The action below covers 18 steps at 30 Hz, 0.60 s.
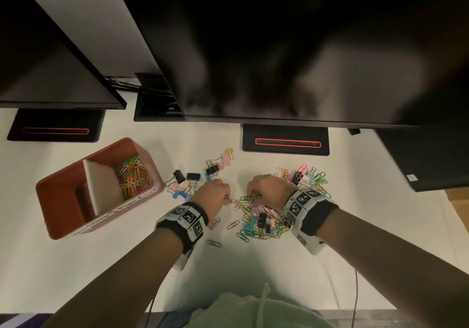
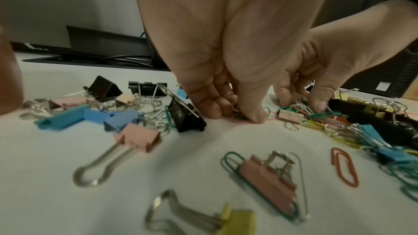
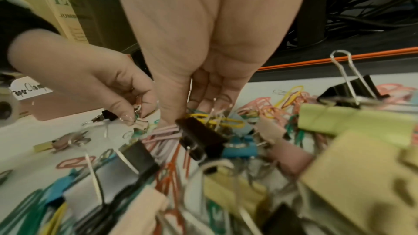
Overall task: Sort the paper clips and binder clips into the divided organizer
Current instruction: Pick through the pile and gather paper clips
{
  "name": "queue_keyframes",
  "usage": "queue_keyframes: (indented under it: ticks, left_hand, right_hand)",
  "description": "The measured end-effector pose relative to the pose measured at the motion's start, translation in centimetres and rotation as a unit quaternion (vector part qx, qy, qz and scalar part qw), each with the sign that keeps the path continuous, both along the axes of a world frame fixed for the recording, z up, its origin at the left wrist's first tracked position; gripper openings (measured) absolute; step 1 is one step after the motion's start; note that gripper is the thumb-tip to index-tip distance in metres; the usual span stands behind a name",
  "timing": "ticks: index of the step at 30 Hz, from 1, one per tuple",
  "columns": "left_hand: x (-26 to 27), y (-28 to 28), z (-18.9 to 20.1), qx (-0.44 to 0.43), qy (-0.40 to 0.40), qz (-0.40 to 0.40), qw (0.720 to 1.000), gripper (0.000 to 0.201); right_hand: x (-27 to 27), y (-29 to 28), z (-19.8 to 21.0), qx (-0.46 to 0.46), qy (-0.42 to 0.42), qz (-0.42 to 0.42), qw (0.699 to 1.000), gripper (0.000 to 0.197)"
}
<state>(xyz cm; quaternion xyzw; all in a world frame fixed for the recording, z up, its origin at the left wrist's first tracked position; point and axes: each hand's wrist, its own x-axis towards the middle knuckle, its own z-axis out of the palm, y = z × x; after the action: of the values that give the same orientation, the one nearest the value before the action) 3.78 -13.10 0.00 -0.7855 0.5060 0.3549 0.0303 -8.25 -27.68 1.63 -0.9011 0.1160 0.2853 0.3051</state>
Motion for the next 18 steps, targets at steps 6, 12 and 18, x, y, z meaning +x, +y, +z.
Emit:
queue_keyframes:
  ticks: [6,12,18]
  left_hand:
    - [-0.4,0.1,-0.1,0.026,-0.026,-0.033,0.999,0.042]
    - [0.1,0.5,0.8,-0.026,0.015,0.054,0.998,0.027]
    - [2.9,4.0,6.4,-0.189,0.032,0.215,0.958,0.011]
  right_hand:
    - [0.9,0.2,0.4,0.004,0.017,-0.018,1.0,0.023]
    - [0.8,-0.2,0.6,-0.01,-0.018,-0.054,0.998,0.023]
    - [2.4,0.3,3.8,-0.022,-0.112,-0.062,0.992,0.018]
